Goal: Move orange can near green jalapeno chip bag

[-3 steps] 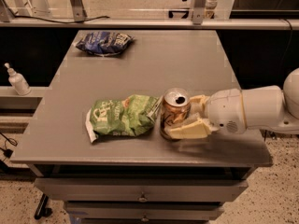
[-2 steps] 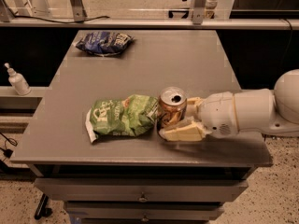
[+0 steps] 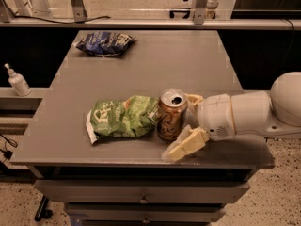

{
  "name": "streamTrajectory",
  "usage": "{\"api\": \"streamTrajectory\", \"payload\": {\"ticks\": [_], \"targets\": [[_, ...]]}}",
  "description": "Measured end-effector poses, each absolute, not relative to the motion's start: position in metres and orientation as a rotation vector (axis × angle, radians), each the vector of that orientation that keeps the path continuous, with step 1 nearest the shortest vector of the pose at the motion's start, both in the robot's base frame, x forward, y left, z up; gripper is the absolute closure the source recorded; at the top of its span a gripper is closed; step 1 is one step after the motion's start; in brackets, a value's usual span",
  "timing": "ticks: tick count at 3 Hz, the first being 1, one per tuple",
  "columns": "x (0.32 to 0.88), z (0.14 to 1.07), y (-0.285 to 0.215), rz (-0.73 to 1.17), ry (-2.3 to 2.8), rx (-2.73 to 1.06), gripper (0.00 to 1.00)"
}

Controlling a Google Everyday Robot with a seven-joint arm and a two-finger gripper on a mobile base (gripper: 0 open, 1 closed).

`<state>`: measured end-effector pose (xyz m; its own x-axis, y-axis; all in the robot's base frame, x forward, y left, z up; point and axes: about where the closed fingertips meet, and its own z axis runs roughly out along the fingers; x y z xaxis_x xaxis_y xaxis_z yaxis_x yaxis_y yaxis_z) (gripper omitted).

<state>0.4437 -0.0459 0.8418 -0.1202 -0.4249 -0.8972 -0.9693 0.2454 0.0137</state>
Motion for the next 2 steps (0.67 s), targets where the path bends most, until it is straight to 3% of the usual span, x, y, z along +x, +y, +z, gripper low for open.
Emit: {"api": "streamTrajectory", "payload": {"ticks": [2], "targets": [[0.489,0.904,-0.104,0.623,1.614,-1.235,0.00]]}}
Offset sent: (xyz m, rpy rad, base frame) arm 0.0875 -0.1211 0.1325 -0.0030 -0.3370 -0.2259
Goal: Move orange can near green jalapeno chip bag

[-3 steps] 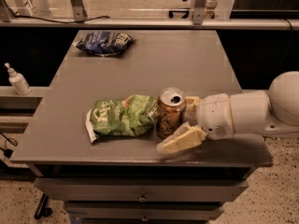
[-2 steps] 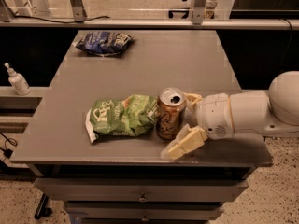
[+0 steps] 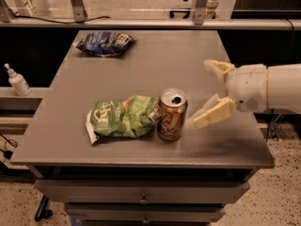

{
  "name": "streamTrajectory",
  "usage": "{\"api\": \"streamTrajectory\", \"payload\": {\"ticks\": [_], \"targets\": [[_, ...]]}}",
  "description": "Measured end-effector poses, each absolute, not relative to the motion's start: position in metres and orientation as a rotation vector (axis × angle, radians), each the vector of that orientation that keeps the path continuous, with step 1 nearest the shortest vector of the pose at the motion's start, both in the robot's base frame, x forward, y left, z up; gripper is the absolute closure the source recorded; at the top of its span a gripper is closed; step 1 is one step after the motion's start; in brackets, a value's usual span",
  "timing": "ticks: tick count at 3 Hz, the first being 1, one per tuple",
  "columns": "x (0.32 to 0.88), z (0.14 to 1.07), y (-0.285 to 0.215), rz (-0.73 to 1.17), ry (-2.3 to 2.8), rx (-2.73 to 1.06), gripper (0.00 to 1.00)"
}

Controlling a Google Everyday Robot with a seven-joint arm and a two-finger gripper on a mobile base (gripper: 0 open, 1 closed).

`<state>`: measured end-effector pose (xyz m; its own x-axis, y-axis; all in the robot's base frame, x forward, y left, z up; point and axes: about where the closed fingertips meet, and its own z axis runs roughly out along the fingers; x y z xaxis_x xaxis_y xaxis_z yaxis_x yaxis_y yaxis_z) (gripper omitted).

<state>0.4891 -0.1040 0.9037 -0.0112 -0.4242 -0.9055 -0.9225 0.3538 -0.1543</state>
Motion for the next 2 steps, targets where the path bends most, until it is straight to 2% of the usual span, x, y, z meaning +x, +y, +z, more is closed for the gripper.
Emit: {"api": "streamTrajectory", "payload": {"ticks": [1,2], "targets": [[0.513,0.957,-0.139,0.520,1.535,-1.236,0.00],[0.522,0.996,-0.154,0.461,1.482,-1.224,0.00]]}}
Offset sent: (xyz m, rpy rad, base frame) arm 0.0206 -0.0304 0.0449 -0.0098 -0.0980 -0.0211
